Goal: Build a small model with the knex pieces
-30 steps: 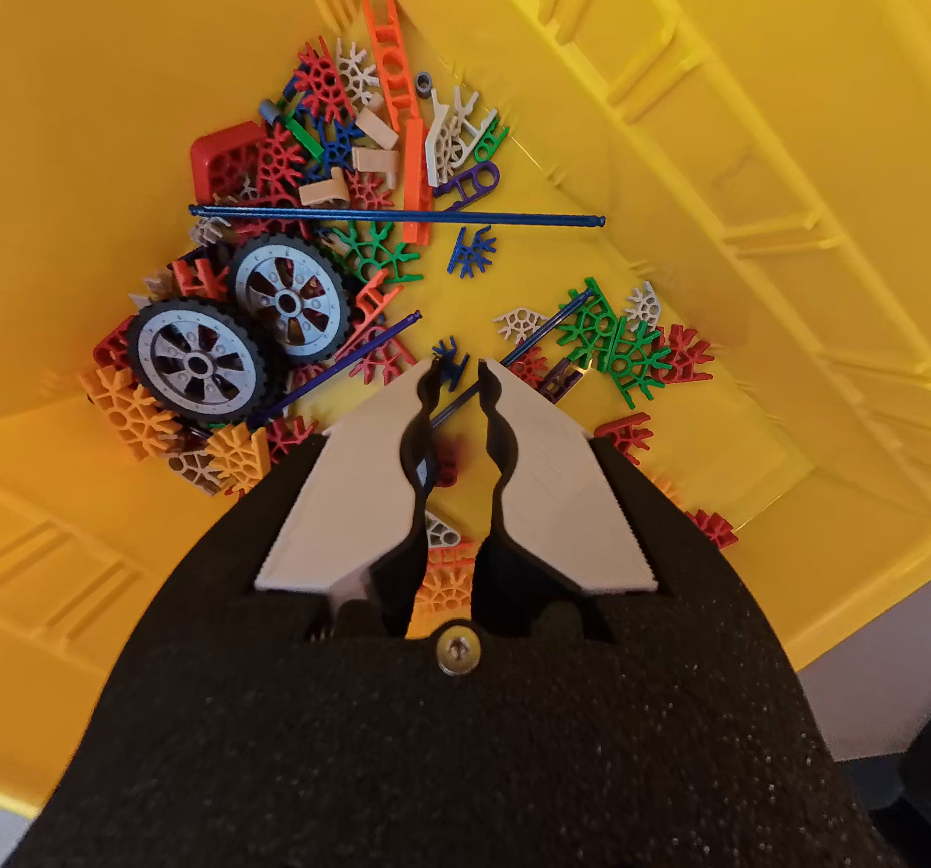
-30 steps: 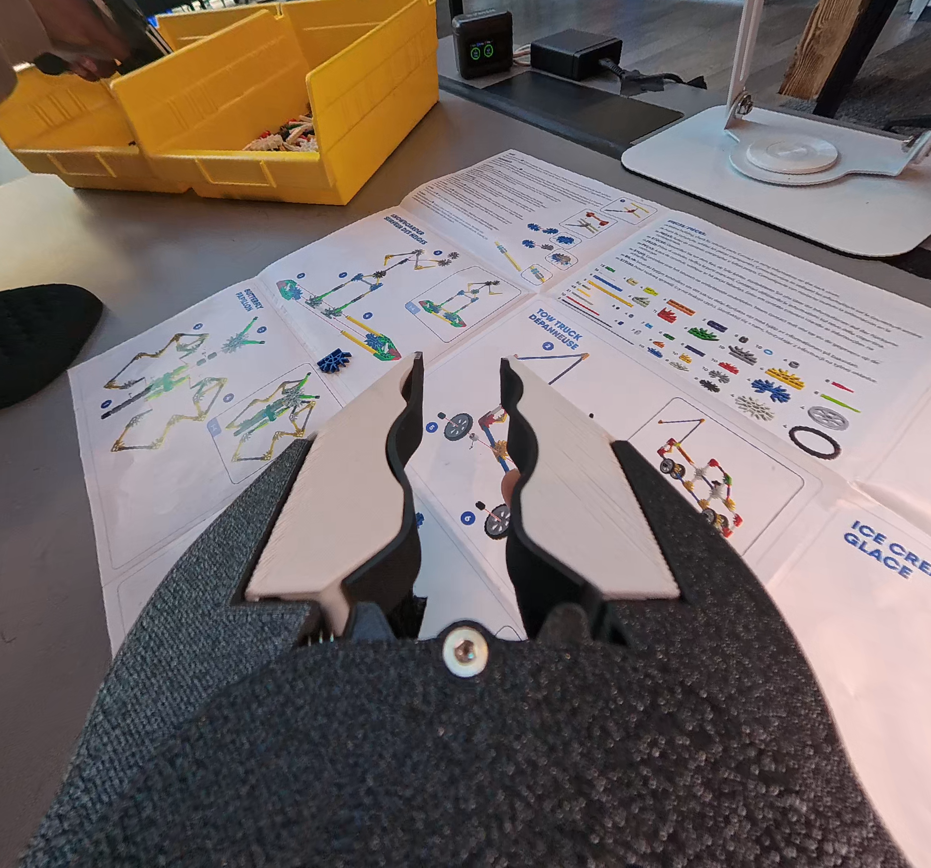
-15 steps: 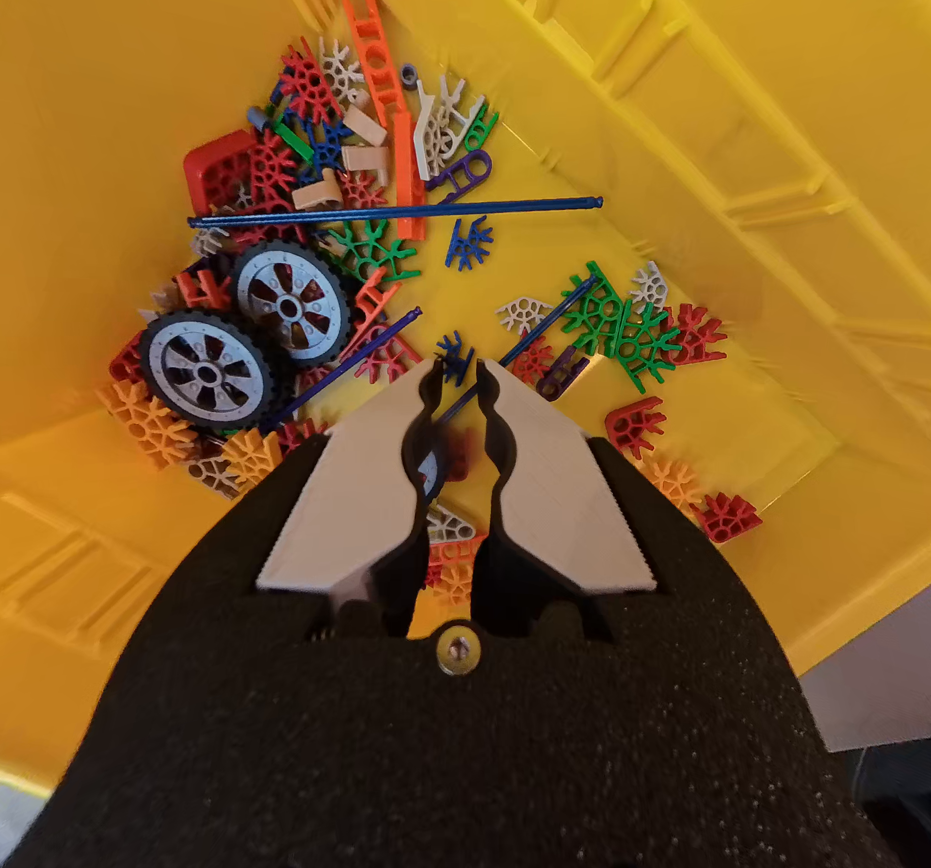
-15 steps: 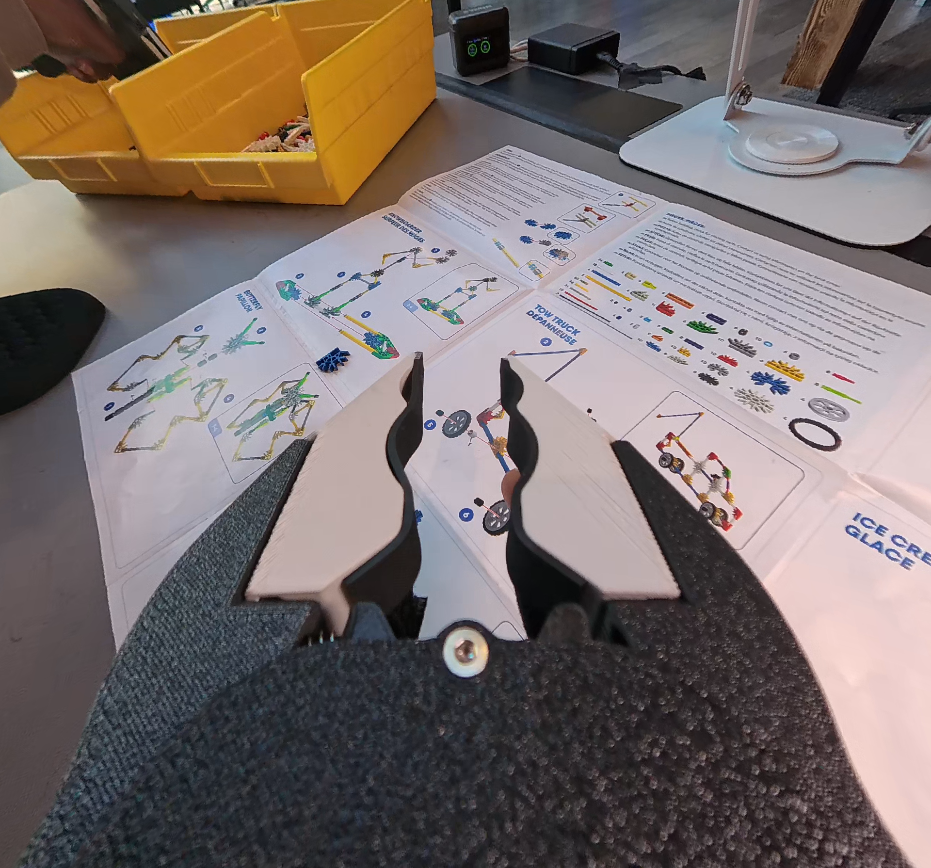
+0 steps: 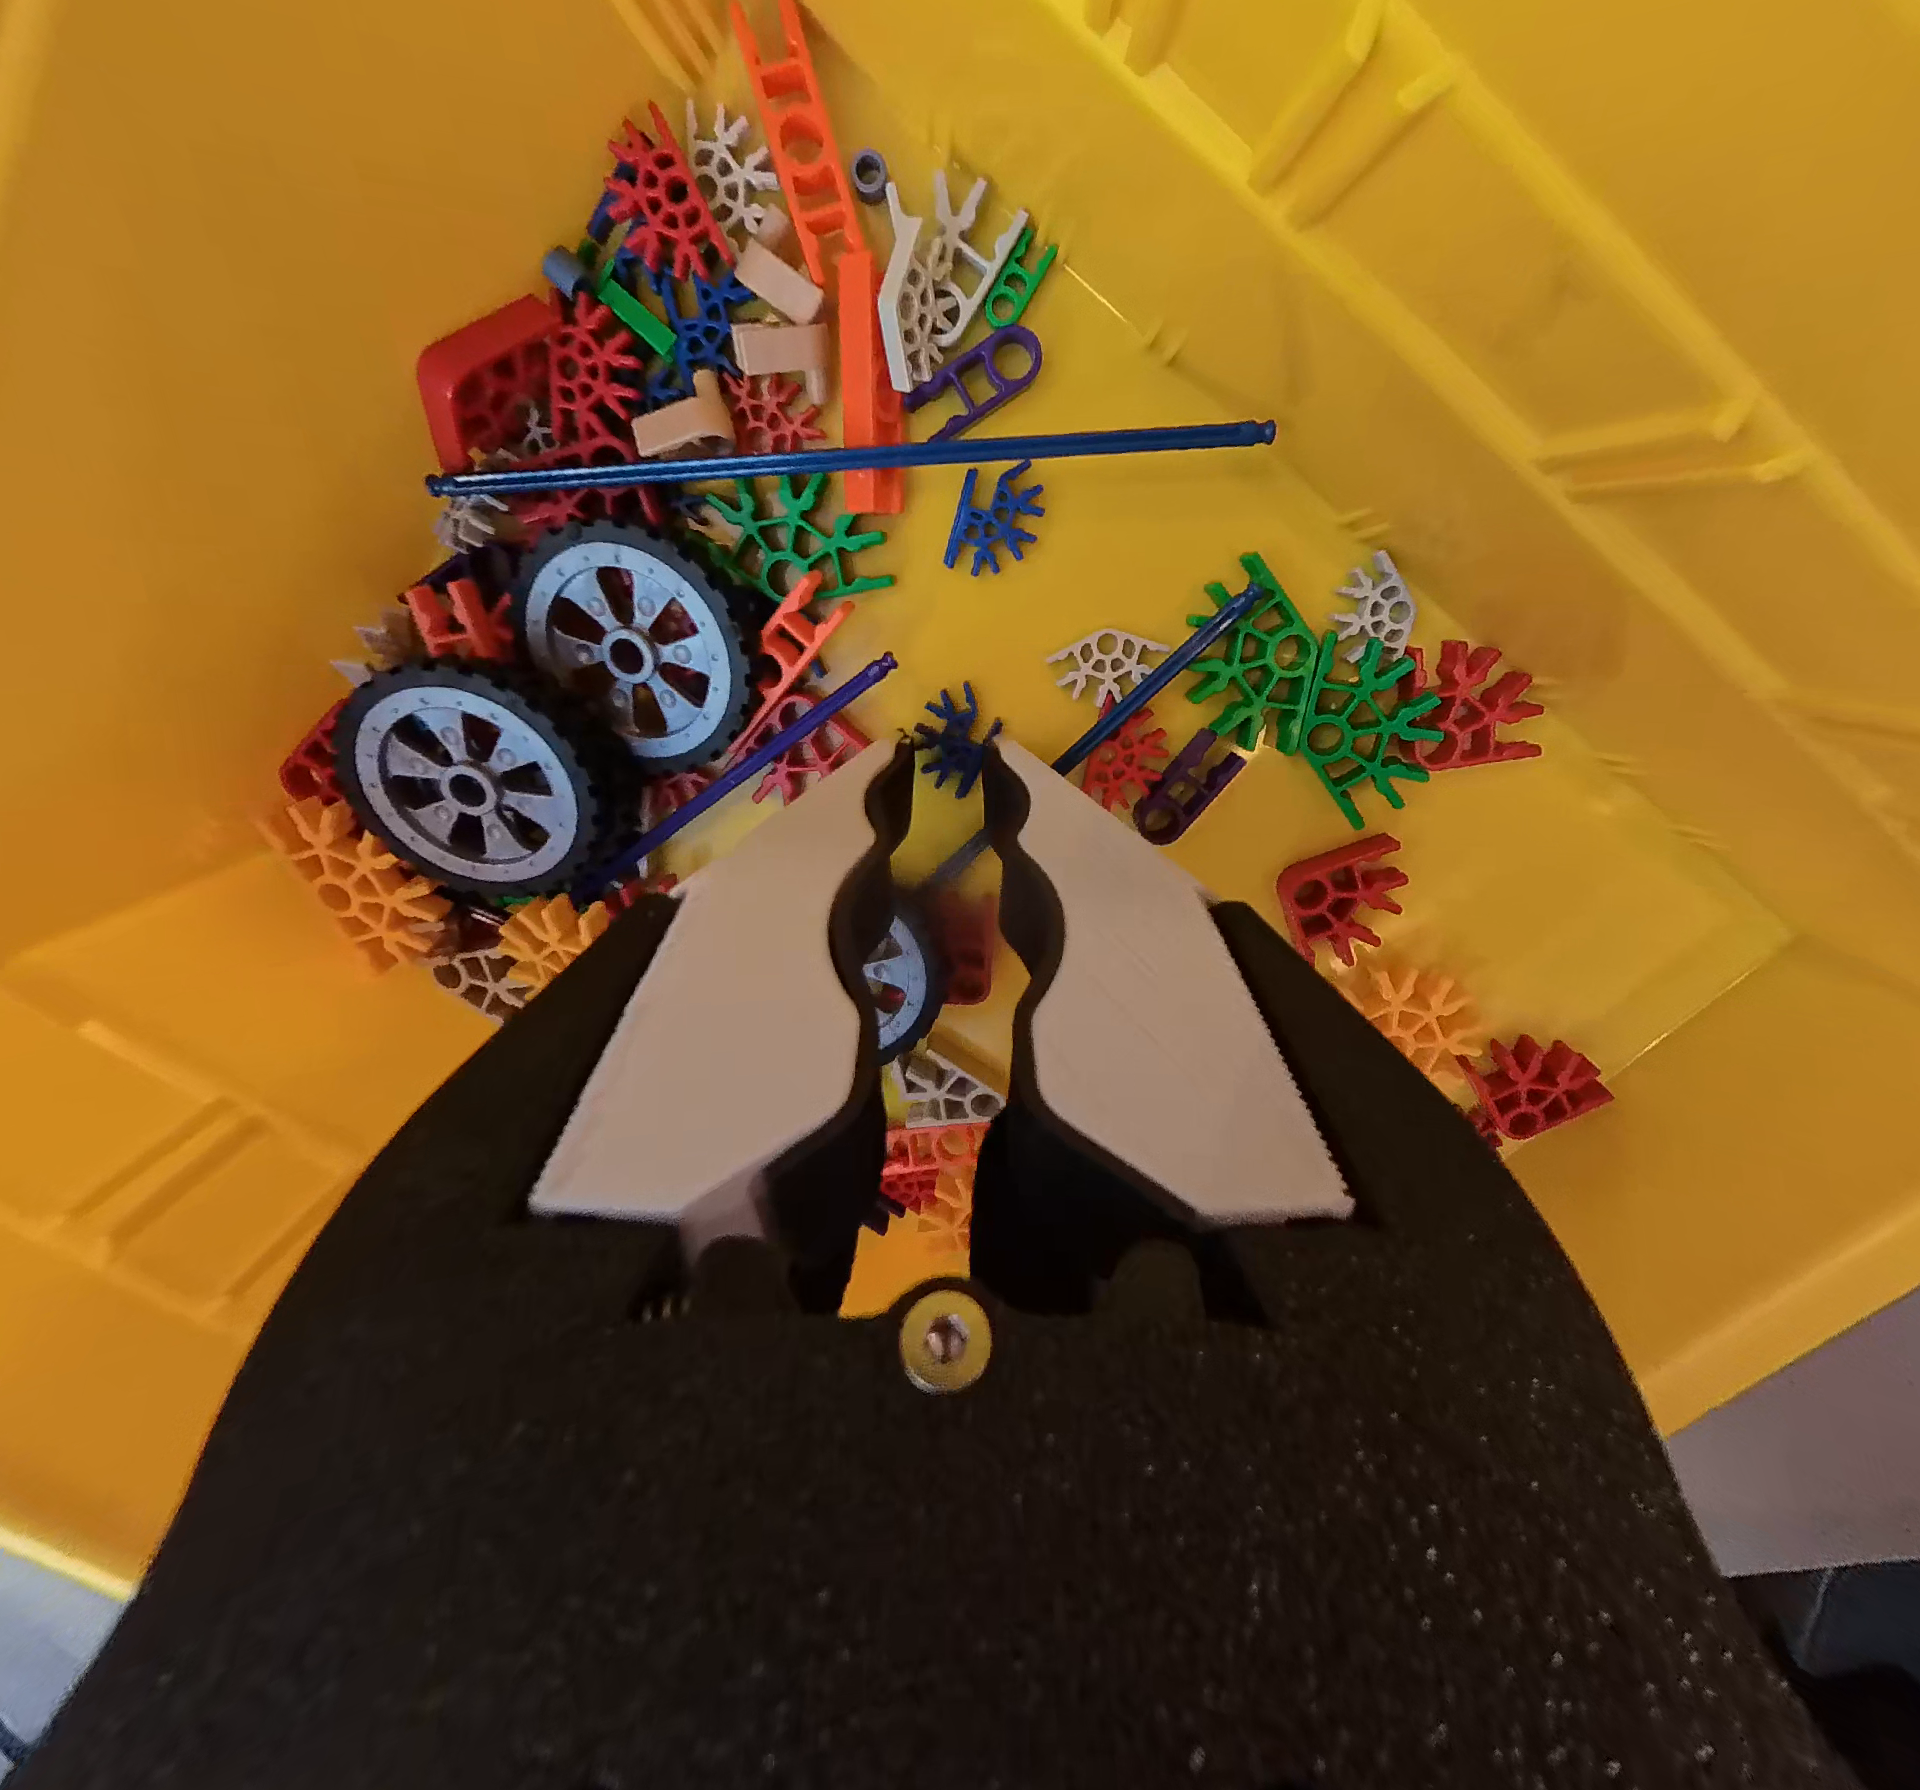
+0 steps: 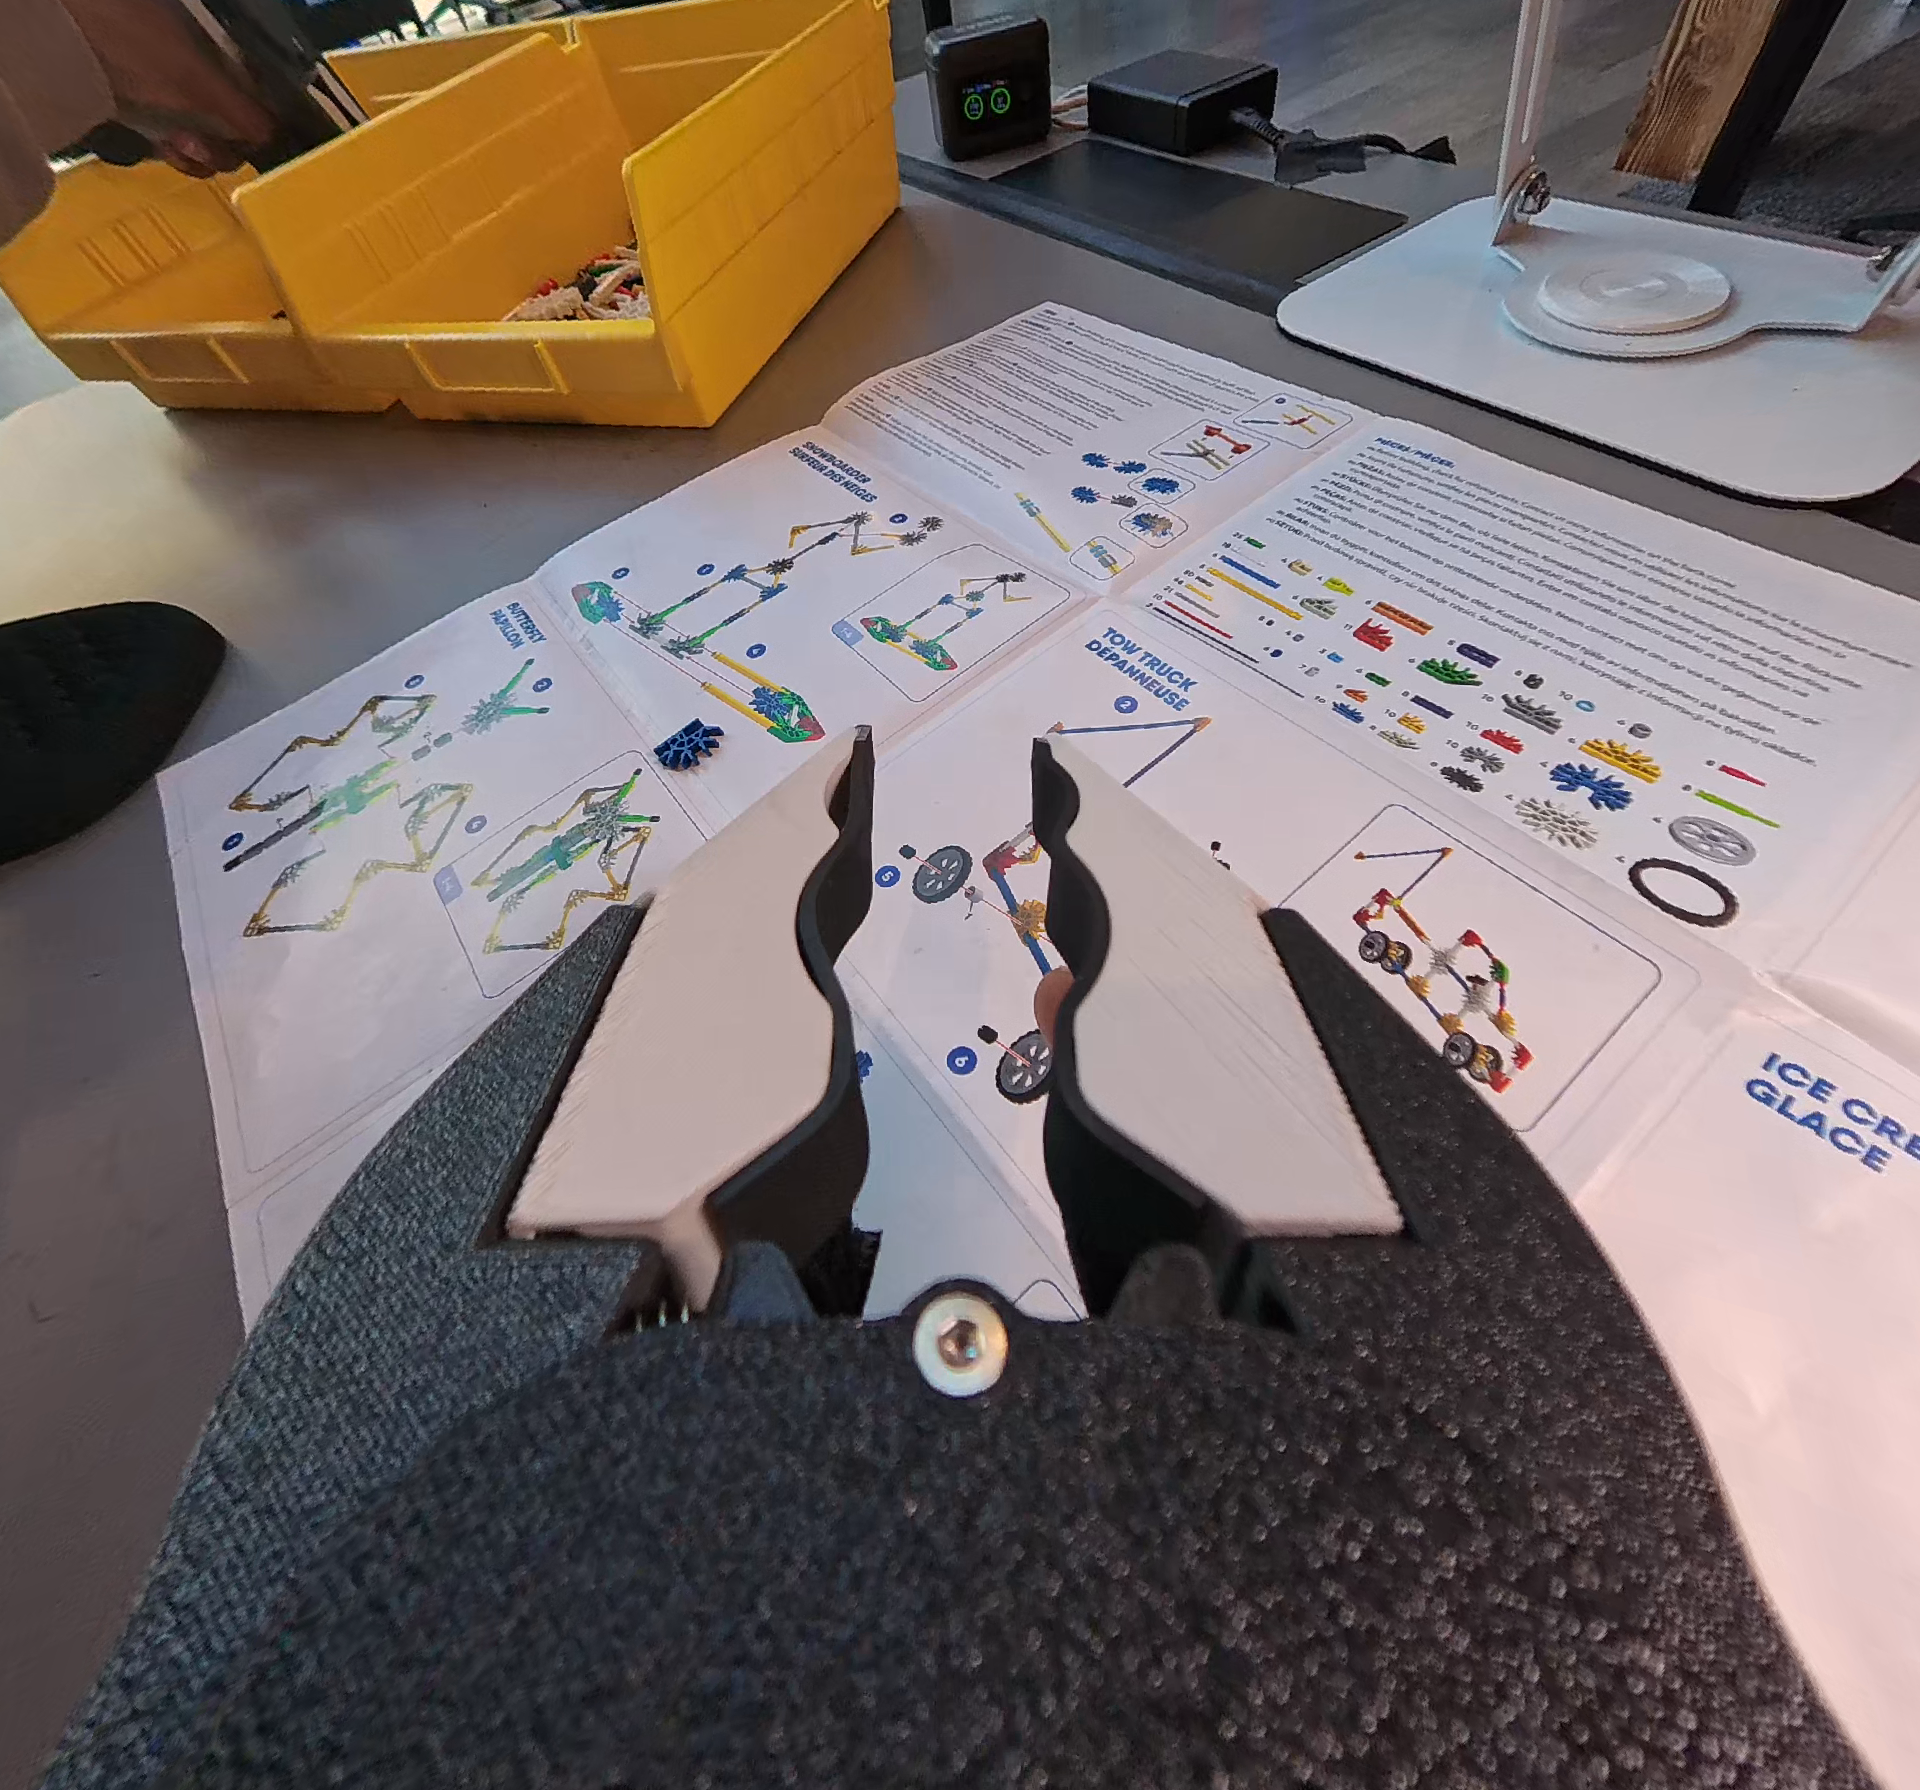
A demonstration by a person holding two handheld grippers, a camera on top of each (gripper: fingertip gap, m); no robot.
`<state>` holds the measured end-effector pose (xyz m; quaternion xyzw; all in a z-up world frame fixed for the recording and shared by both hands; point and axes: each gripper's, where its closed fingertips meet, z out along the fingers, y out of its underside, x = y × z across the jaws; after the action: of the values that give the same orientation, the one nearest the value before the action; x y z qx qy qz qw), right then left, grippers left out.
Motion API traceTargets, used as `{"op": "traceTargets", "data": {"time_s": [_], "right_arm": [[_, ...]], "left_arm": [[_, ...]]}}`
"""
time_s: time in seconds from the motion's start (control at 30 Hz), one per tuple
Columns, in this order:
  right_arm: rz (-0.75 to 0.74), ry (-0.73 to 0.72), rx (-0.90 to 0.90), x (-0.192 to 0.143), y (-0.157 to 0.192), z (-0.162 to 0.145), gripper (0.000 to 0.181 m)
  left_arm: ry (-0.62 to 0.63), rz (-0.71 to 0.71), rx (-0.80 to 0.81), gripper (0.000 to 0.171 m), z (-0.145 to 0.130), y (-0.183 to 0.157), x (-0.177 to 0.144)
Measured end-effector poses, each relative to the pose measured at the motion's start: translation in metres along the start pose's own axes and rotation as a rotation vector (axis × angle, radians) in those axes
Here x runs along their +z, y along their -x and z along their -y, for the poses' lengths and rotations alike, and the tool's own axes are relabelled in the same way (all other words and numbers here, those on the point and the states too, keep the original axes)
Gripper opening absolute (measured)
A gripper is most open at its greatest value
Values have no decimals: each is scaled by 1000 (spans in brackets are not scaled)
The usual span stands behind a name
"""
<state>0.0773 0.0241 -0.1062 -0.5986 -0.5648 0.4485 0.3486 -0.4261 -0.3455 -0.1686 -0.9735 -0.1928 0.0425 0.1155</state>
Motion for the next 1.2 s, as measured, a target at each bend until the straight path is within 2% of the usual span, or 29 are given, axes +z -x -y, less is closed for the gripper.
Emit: {"op": "traceTargets", "data": {"time_s": [0.33,0.93,1.03,1.1,1.2], "right_arm": [[3,1,6,0,0,0,29],[5,-13,8,-2,0,1,29],[1,-14,-5,-4,1,1,29],[3,-15,-9,-4,1,1,29],[7,-15,-10,-3,2,2,29]], "left_arm": [[26,-53,-14,15,-4,-9,3],[40,9,48,13,-6,-5,-2],[-34,38,38,13,4,0,-19],[-105,70,51,13,16,-1,-42],[-263,102,139,13,46,-30,-92]]}}
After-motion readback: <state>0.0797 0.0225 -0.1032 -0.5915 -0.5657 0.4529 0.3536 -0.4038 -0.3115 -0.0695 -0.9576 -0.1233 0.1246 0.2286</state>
